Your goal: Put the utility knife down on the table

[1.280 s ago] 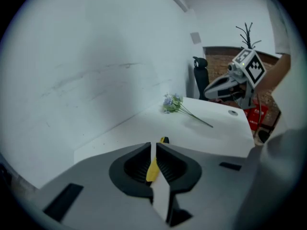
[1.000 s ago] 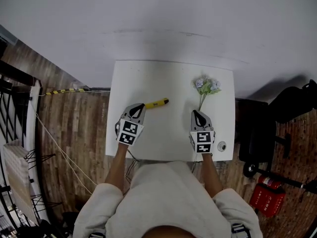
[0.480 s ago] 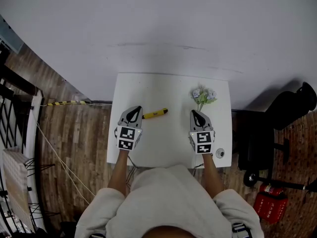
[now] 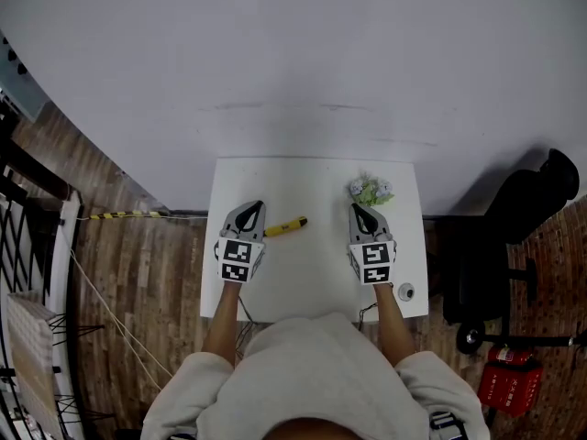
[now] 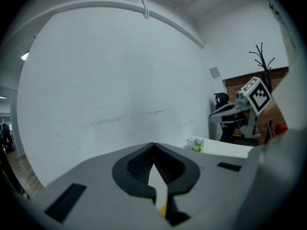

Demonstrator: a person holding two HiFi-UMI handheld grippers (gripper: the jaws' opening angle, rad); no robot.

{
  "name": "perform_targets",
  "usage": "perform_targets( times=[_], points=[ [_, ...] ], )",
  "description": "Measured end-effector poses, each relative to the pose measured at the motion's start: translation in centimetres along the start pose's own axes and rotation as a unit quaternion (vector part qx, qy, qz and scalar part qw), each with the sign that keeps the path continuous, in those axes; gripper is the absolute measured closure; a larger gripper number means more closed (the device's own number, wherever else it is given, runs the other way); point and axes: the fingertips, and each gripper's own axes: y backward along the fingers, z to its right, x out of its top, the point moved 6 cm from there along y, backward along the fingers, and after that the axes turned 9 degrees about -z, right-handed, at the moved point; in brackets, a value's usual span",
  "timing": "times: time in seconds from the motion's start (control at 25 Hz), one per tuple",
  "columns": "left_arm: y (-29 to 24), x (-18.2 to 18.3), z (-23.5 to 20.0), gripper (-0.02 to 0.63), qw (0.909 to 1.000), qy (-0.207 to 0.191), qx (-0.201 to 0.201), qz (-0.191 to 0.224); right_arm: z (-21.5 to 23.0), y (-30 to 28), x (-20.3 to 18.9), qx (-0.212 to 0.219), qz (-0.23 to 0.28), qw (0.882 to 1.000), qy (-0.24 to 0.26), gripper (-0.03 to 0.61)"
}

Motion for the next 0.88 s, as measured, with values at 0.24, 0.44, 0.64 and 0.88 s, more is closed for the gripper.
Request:
perform_targets(
  times=[0.24, 0.44, 0.64, 0.88],
  points=[
    [-0.5, 0.9, 0.5, 0.607, 1.0, 0.0, -0.009, 0.004, 0.3, 0.3, 0.3, -0.008, 0.001, 1.0, -0.005, 0.58],
    [-0.9, 0.8, 0.7, 0.607, 0.9999, -0.003, -0.01, 0.007, 0.3, 0.4, -0.1, -0.009, -0.002, 1.0, -0.007, 0.58],
    [-0.8, 1.1, 1.1, 0.607, 0.9999, -0.001, -0.012, 0.005, 0.4, 0.5, -0.2, -0.01, -0.003, 1.0, -0.006, 0.58],
    [-1.0, 1.0, 1.2, 0.607, 0.9999, -0.002, -0.014, 0.005, 0.5, 0.4, -0.5, -0.011, -0.007, 1.0, -0.006, 0.58]
  ],
)
